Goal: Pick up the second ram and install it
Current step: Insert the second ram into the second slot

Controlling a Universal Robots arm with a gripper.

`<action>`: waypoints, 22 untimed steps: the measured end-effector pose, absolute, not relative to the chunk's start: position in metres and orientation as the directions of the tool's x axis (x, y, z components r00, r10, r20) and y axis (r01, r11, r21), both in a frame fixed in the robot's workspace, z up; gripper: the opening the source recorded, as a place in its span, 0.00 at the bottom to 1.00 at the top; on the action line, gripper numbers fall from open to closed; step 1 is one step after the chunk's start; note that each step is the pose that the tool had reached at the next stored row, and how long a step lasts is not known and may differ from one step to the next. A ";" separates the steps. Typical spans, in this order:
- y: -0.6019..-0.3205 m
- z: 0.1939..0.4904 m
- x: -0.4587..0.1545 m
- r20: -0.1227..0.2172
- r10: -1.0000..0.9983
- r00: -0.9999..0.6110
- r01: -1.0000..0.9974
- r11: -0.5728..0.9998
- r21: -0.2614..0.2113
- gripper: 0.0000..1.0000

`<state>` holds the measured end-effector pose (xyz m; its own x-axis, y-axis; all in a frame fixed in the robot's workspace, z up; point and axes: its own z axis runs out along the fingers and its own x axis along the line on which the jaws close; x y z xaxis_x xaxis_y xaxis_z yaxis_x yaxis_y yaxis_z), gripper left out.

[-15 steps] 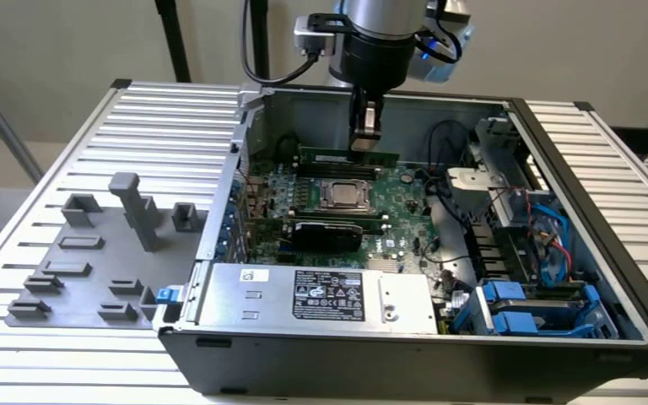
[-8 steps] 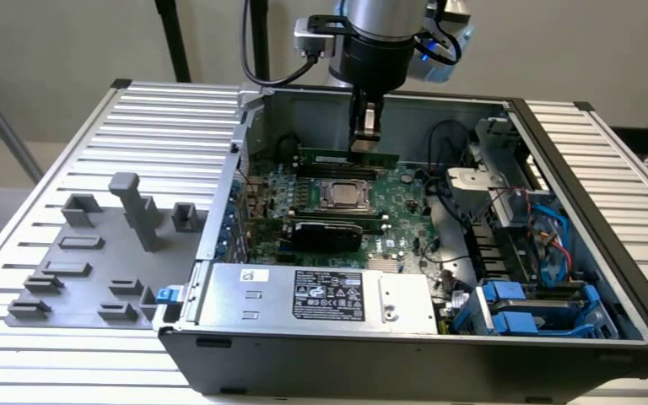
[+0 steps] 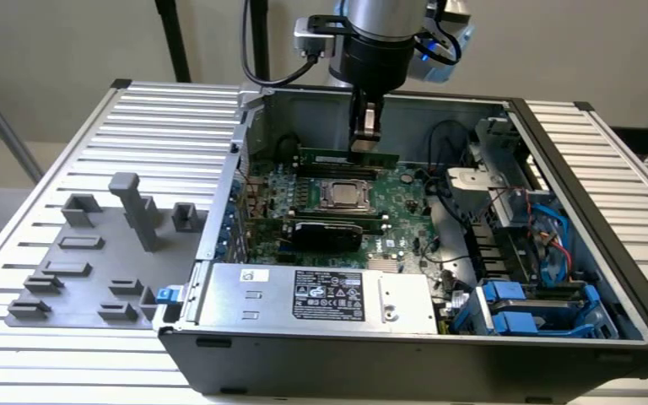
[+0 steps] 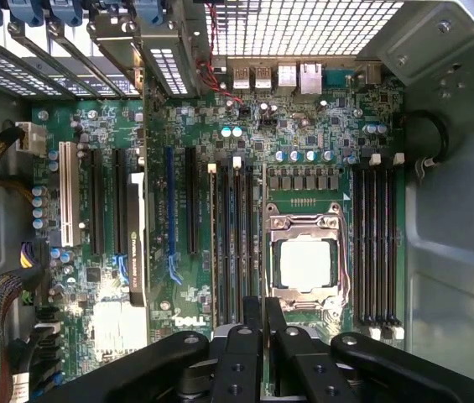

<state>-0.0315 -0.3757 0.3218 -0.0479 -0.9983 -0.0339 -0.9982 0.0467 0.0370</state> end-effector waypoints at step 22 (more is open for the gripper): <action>-0.374 0.286 -0.041 -0.035 -0.997 -0.074 -0.997 0.073 0.022 0.13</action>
<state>-0.0411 -0.3737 0.2865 -0.0736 -0.9967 -0.0346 -0.9971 0.0729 0.0218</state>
